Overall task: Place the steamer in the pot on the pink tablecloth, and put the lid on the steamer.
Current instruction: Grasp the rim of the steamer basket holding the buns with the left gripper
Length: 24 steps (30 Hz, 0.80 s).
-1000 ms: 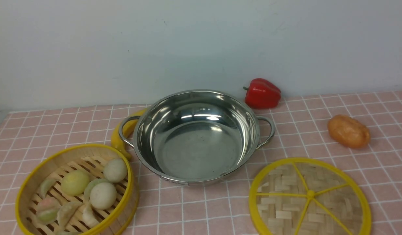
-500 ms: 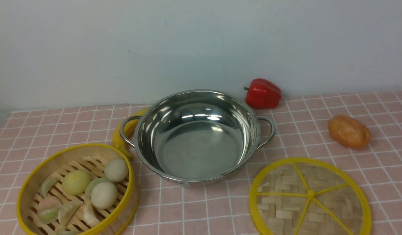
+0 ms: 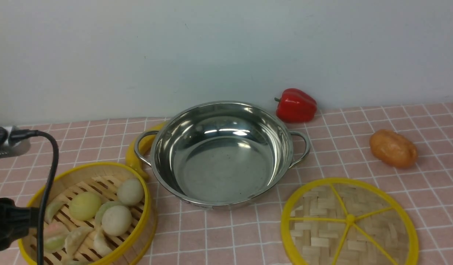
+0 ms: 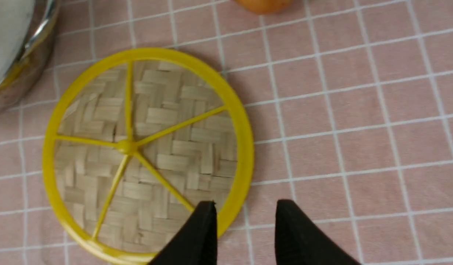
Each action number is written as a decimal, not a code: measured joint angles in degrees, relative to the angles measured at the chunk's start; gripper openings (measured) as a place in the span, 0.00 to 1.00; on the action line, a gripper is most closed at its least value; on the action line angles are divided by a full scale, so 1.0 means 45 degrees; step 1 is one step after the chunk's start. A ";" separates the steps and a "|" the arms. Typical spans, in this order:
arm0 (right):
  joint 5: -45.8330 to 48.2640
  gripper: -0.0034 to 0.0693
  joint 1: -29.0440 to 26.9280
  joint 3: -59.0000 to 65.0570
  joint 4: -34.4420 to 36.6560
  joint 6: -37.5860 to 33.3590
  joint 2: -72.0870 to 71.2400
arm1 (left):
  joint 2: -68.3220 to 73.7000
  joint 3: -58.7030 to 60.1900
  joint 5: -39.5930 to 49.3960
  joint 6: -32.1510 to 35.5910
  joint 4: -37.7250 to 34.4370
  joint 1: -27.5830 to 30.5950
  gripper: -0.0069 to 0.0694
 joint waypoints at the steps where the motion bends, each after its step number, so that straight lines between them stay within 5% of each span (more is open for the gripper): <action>1: 0.0000 0.38 0.0000 0.0000 0.0079 0.0000 -0.0005 | 0.0000 0.0000 -0.0042 -0.0022 0.0000 0.0082 0.41; 8: 0.0086 0.38 0.0000 -0.0011 0.2265 -0.1862 0.0120 | 0.2475 -0.0056 -0.1297 0.0111 -0.0507 0.3375 0.41; 24: 0.0293 0.38 0.1245 -0.0014 0.3112 -0.2724 0.0120 | 0.6785 -0.0068 -0.5132 0.1586 -0.2150 0.3609 0.41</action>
